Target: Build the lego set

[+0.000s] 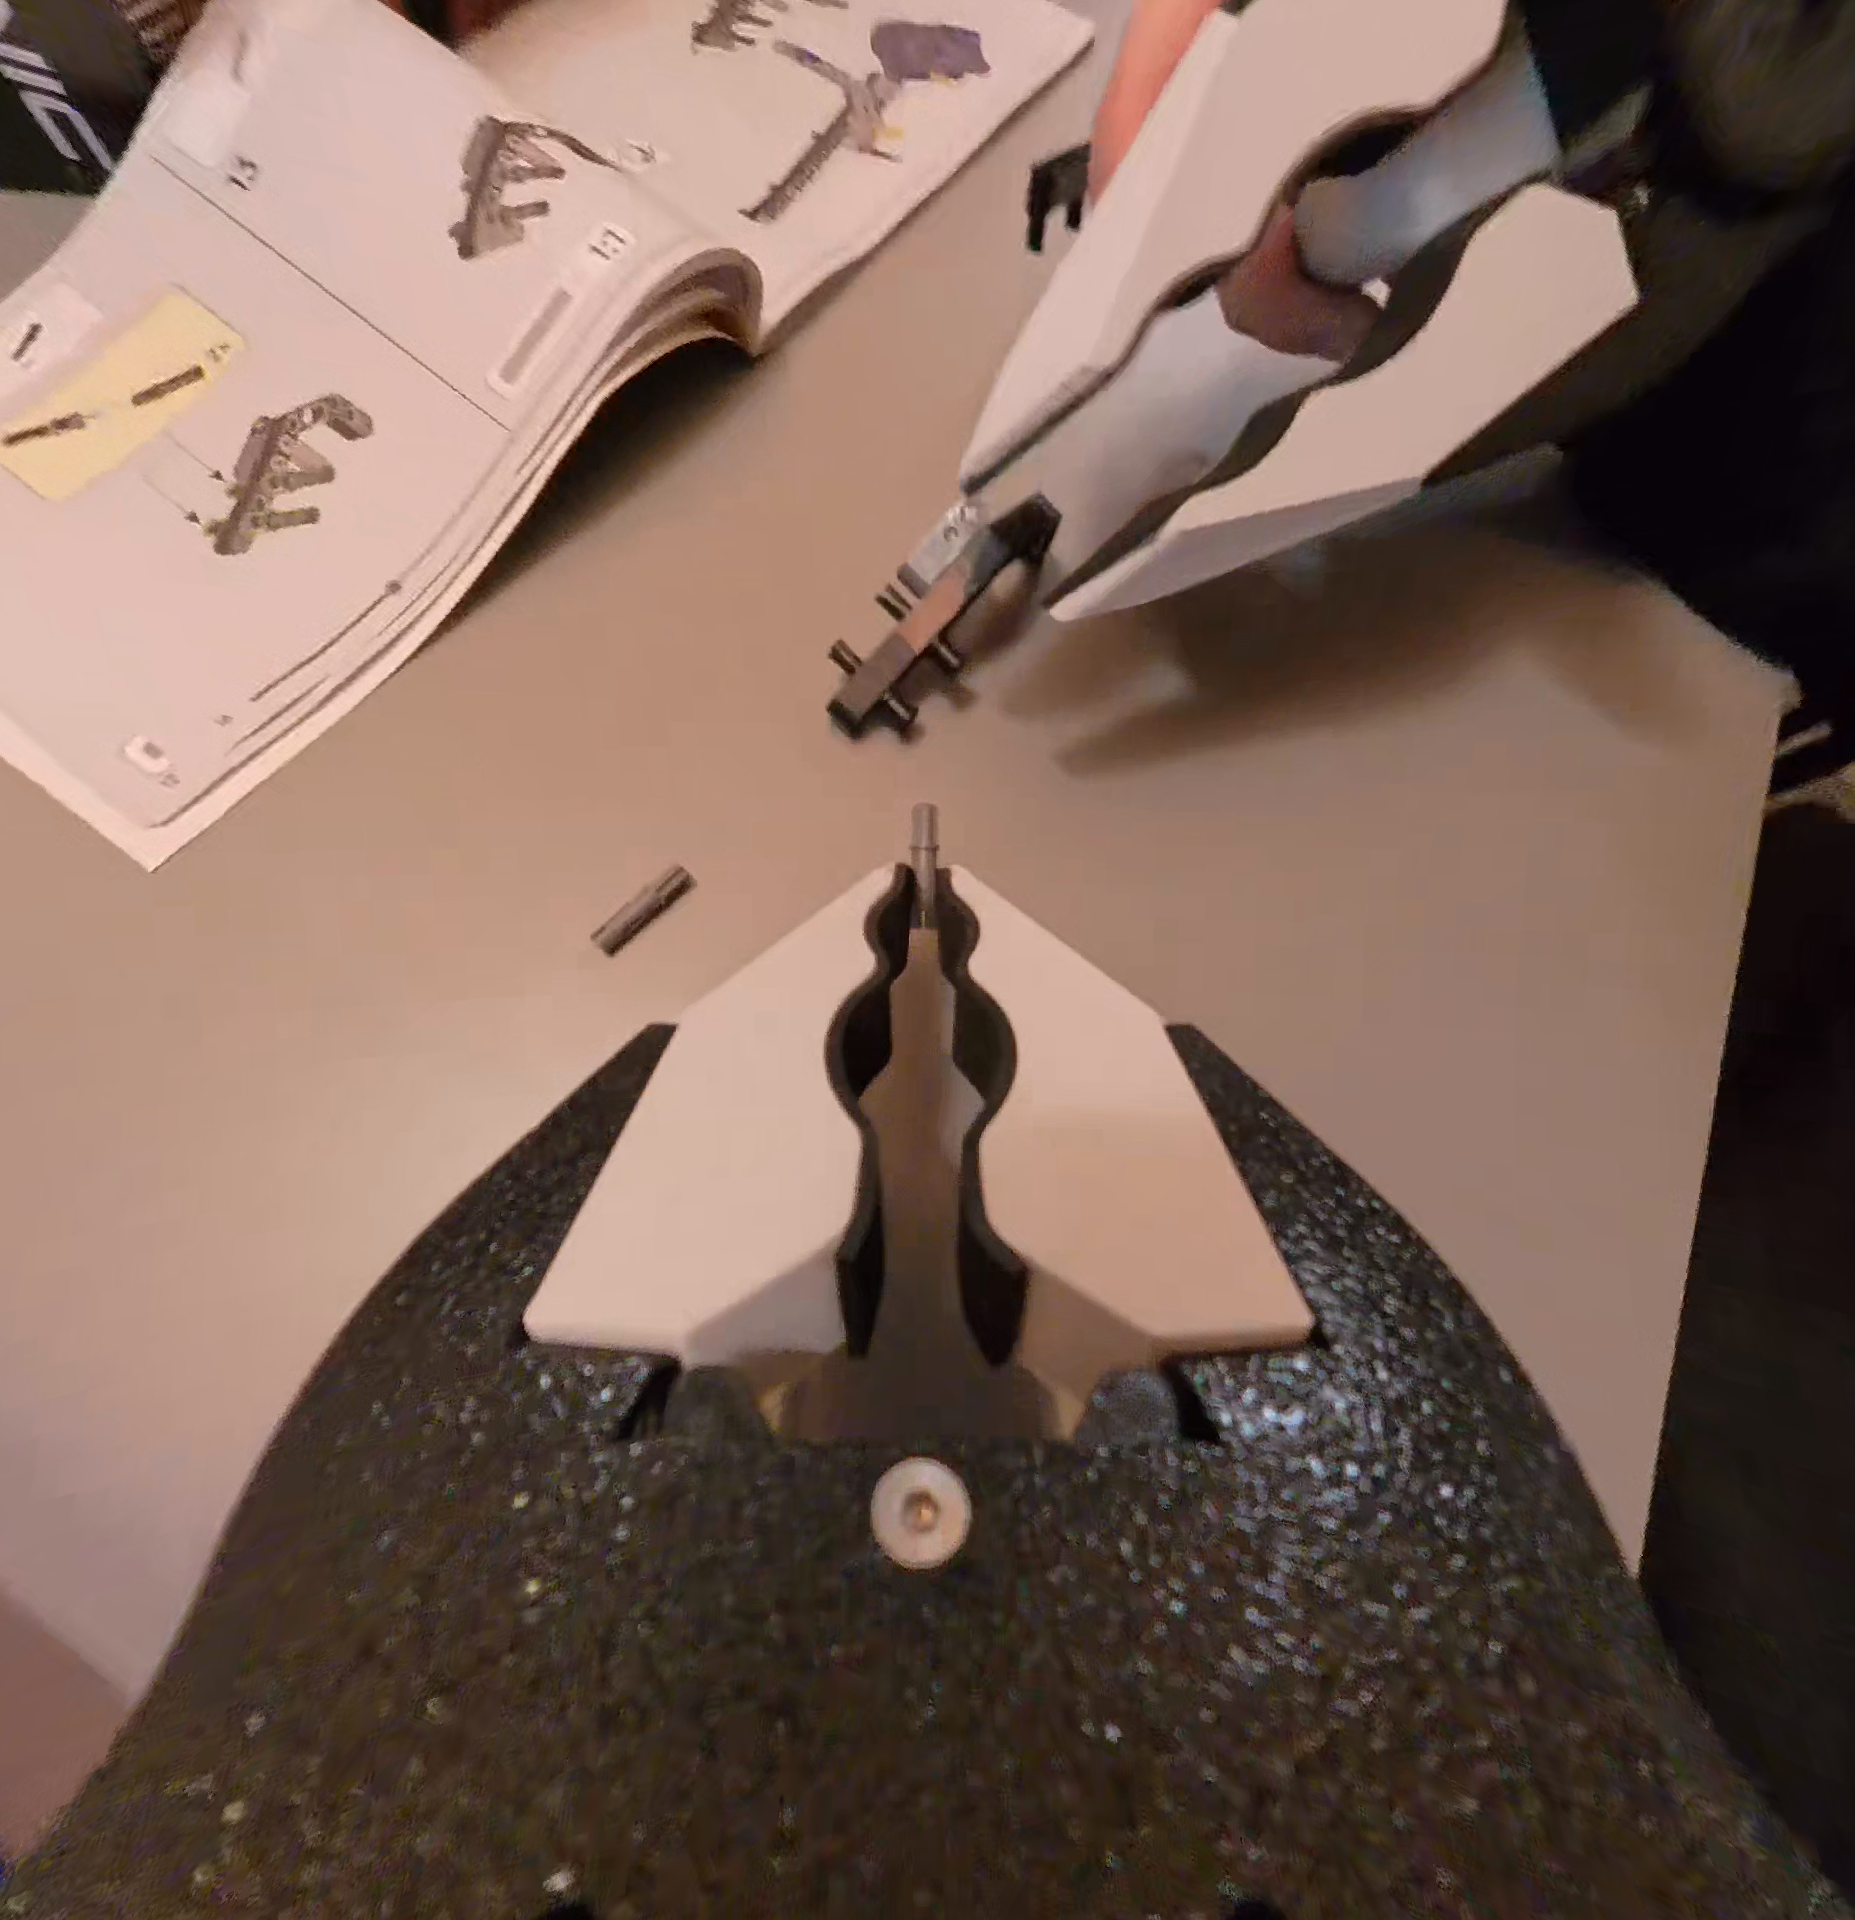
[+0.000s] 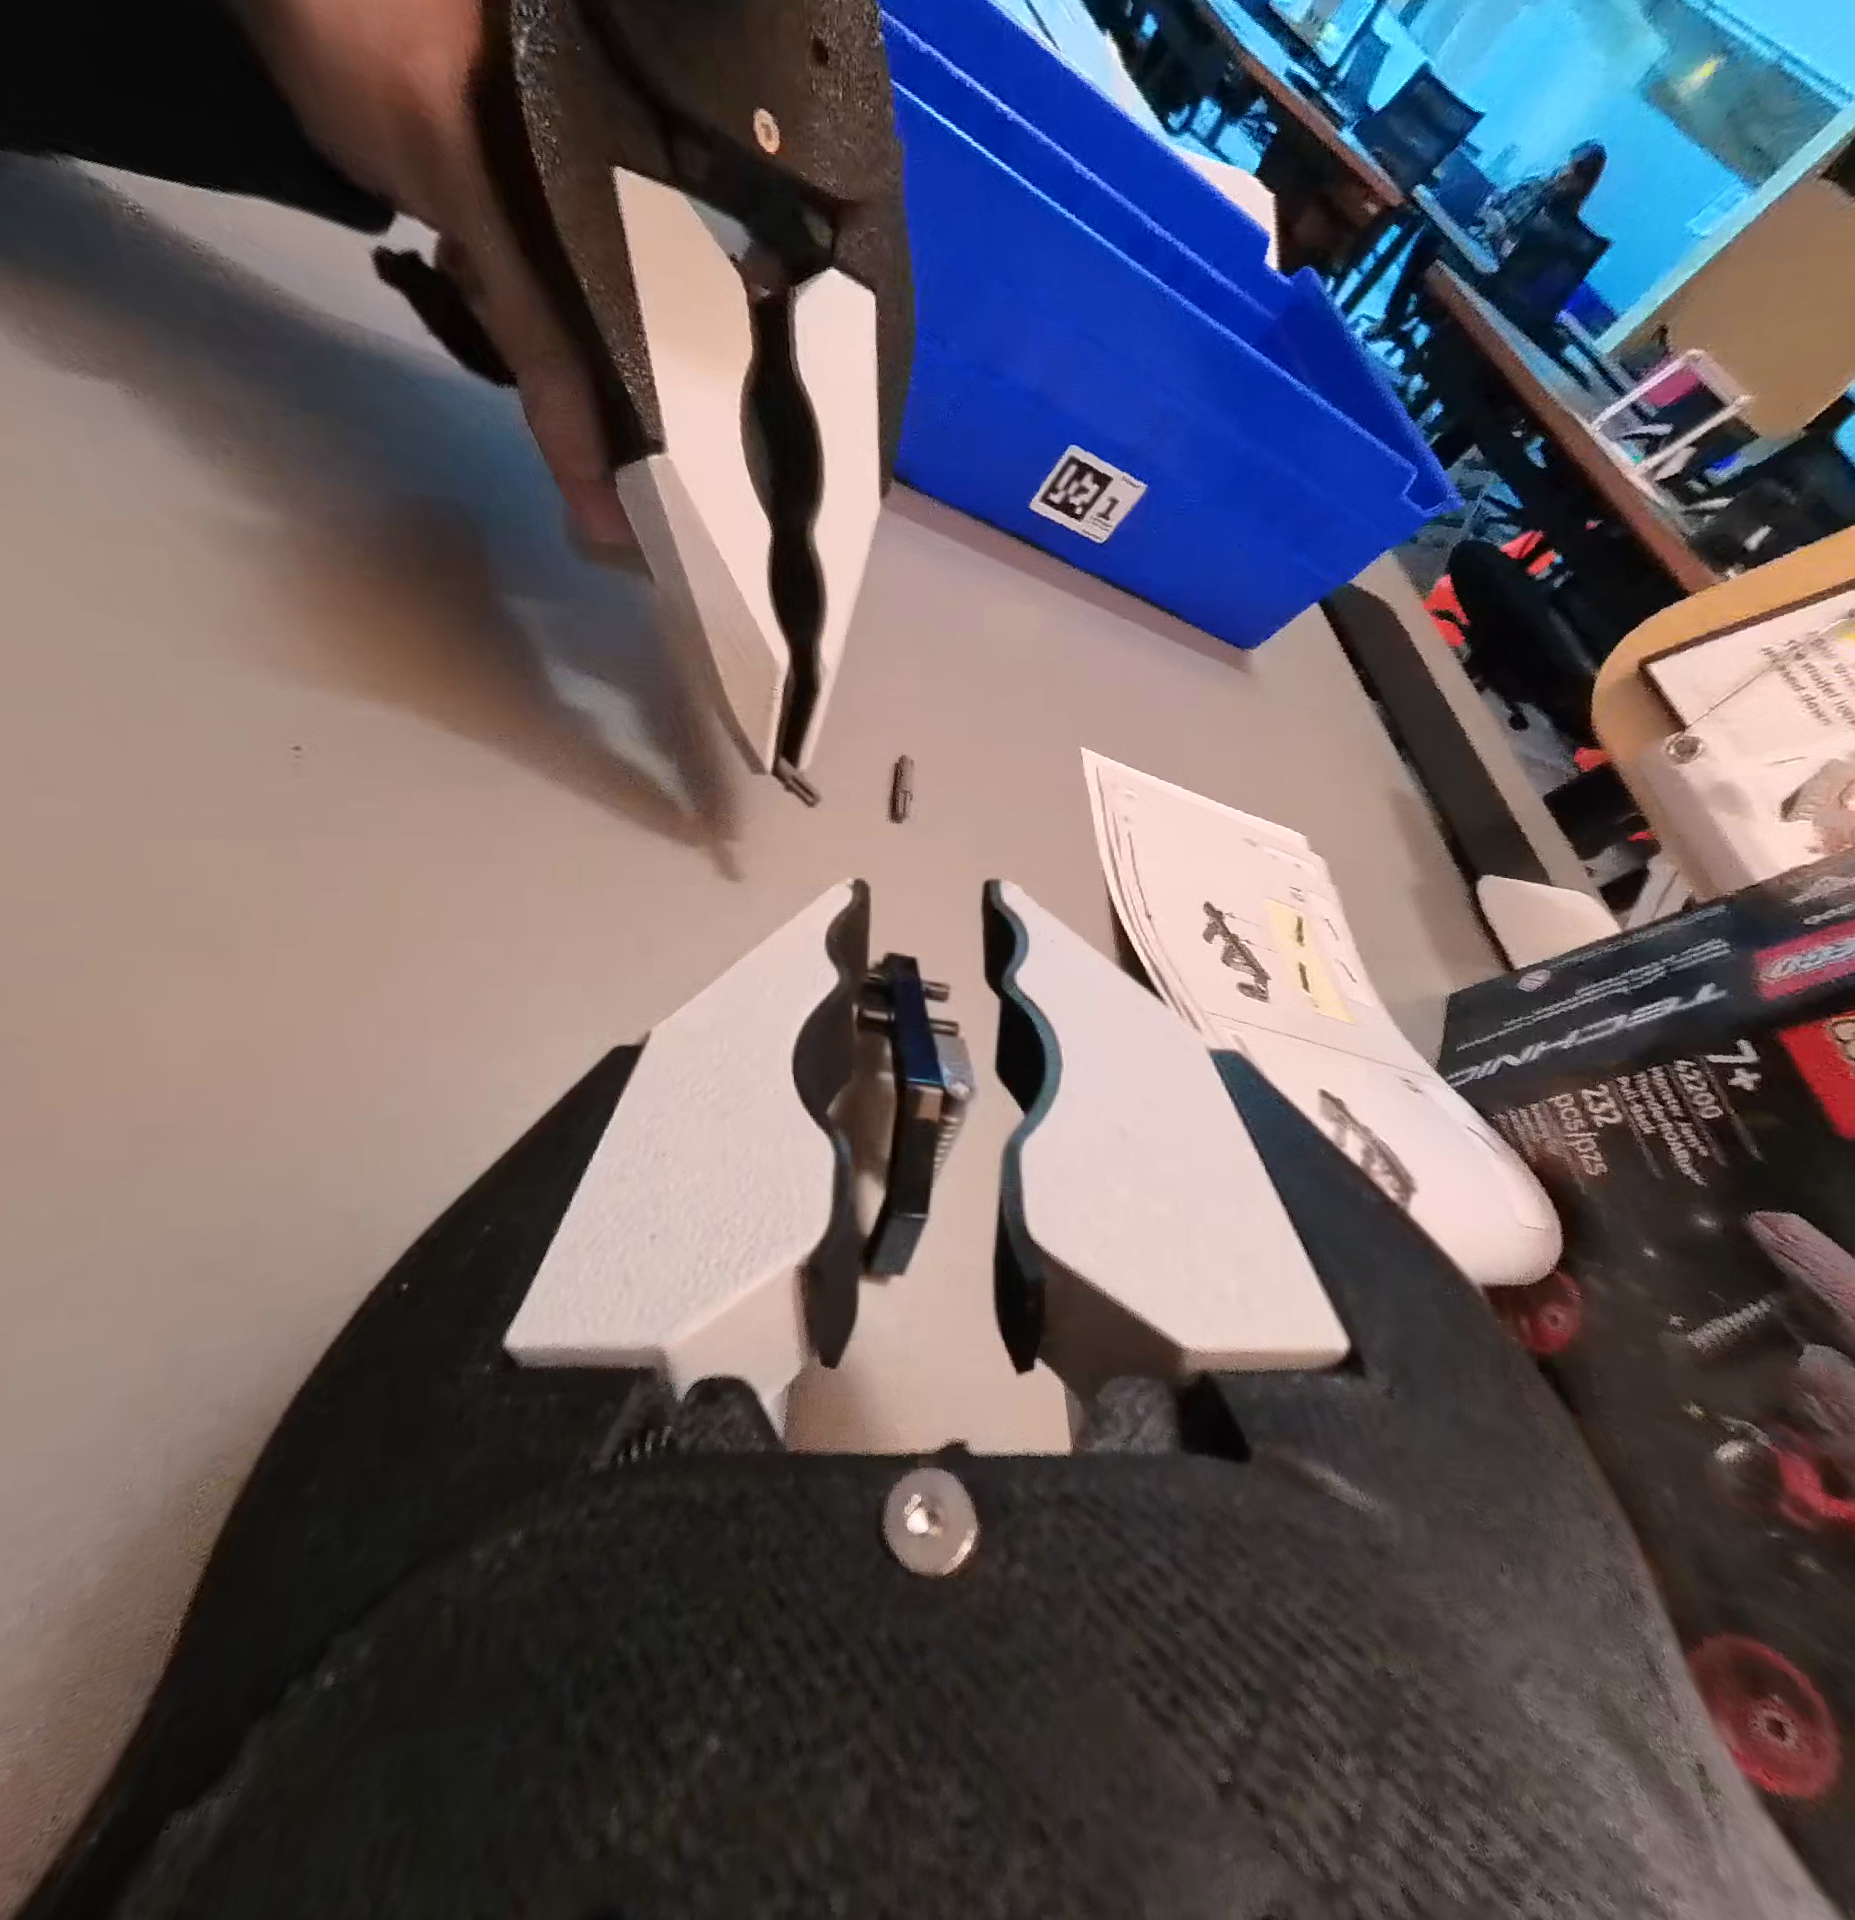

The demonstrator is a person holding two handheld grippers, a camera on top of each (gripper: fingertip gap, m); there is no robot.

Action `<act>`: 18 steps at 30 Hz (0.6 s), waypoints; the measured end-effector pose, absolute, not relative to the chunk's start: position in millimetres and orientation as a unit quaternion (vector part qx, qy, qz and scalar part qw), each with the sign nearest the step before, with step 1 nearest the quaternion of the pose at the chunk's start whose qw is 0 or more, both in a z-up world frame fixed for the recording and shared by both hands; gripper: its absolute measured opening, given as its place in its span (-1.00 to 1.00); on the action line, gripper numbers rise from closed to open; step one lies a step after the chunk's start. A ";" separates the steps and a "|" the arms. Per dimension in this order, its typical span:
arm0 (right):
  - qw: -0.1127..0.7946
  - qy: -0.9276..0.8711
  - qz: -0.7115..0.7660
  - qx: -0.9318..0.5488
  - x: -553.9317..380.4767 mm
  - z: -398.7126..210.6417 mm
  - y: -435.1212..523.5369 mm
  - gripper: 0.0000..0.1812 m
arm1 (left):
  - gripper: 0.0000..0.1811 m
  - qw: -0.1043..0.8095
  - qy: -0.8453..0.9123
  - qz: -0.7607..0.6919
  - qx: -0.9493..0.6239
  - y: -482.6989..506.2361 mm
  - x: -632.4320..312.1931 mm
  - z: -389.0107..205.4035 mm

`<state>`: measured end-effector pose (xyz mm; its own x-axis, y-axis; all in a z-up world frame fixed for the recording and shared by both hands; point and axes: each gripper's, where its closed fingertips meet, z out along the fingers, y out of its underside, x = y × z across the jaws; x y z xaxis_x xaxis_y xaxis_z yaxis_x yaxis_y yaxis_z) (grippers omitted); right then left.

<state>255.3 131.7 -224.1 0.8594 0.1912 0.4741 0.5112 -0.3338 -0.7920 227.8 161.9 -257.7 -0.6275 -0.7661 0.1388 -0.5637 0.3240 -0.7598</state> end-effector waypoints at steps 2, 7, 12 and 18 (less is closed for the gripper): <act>0.535 -0.242 -0.165 -0.792 251.6 -222.3 131.5 -0.81 | -0.99 0.116 0.782 -0.434 -0.432 157.2 232.1 -252.4; 0.497 -0.347 -0.298 -0.738 245.0 -221.1 136.2 -0.88 | -0.98 0.070 0.716 -0.525 -0.455 145.5 237.2 -230.1; 0.492 -0.350 -0.301 -0.738 243.7 -223.5 137.5 -0.90 | -0.98 0.065 0.711 -0.535 -0.452 140.4 236.9 -224.9; 0.495 -0.353 -0.304 -0.733 242.3 -221.6 137.2 -1.00 | -0.98 0.055 0.717 -0.528 -0.452 135.2 235.6 -229.6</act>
